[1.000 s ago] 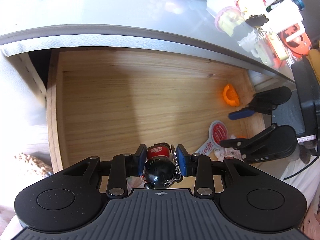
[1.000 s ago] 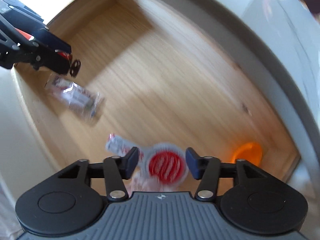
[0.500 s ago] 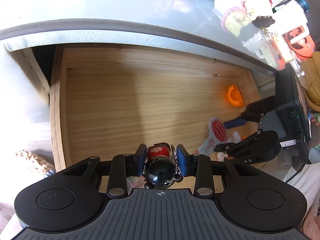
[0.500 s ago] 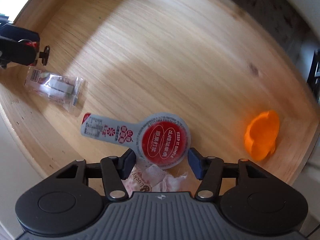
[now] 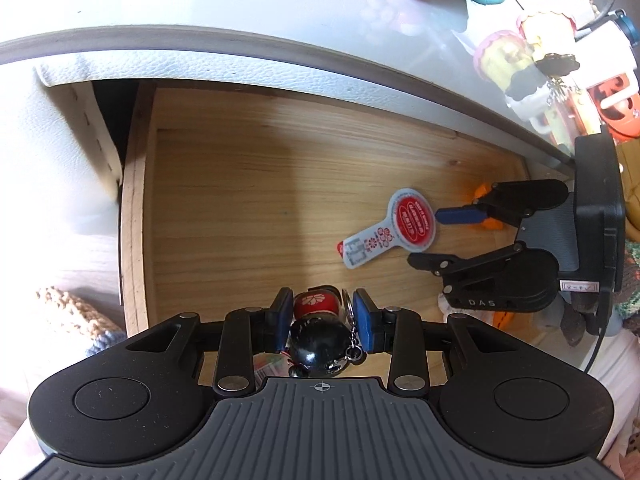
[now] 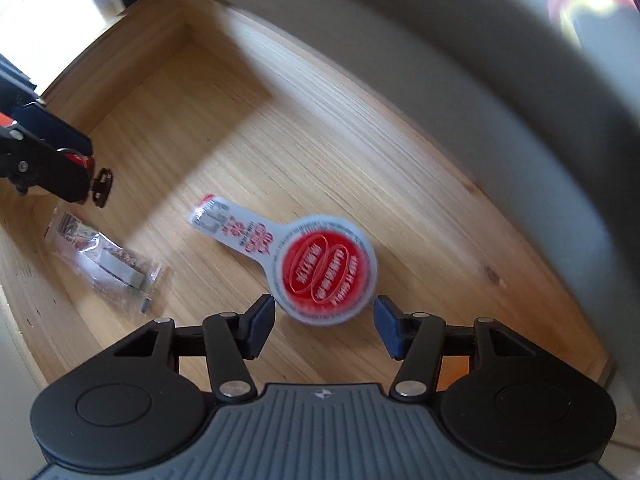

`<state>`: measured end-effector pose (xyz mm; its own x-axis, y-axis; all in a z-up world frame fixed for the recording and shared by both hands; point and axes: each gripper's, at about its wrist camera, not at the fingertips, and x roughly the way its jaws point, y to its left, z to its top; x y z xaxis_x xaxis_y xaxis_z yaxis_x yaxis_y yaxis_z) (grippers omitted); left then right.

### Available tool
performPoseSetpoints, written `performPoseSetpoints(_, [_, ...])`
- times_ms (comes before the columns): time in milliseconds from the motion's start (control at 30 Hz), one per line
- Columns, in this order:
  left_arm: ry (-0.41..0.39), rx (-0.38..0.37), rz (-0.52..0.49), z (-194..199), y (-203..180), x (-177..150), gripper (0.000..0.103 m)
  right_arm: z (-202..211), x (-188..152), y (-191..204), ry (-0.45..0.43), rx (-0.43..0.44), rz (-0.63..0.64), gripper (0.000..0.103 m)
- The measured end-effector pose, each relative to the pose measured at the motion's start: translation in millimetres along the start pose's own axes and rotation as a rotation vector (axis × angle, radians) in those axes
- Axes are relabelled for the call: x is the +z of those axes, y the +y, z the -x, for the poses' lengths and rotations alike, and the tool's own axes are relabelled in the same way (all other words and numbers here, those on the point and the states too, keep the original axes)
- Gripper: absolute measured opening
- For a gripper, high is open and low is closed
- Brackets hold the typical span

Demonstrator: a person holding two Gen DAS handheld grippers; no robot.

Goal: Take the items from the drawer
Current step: 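Lift the keychain and lollipop card onto the countertop with both tools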

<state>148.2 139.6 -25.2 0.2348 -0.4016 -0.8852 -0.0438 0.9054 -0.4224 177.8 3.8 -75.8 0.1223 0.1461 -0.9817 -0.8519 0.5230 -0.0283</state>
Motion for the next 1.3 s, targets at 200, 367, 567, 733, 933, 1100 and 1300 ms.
performPoseSetpoints(200, [0.004,0.002,0.004,-1.7,7.3,1.2,0.037,9.3,-10.7,-10.4,-0.042,0.044,-0.048,0.055])
performPoseSetpoints(367, [0.016,0.013,-0.007,-7.4,10.2,4.1,0.037,17.9,-18.0,-1.6,-0.092,0.037,0.001,0.055])
performPoseSetpoints(567, [0.020,0.012,-0.008,-10.4,15.9,6.4,0.037,9.5,-7.1,18.9,-0.118,0.002,0.053,0.055])
performPoseSetpoints(733, [0.020,0.013,-0.013,-10.2,14.8,4.3,0.037,-4.1,12.6,37.5,-0.135,-0.064,0.103,0.061])
performPoseSetpoints(933, [0.026,0.018,-0.018,-10.7,13.2,4.1,0.037,-7.3,28.6,45.6,-0.185,-0.031,0.084,0.065])
performPoseSetpoints(1100, [0.030,0.033,-0.031,-10.8,10.9,4.3,0.037,2.2,29.7,56.0,-0.148,0.045,0.089,0.060])
performPoseSetpoints(1300, [-0.008,-0.075,-0.131,3.6,-5.0,-5.9,0.037,46.2,9.9,65.0,-0.191,0.018,0.110,0.060])
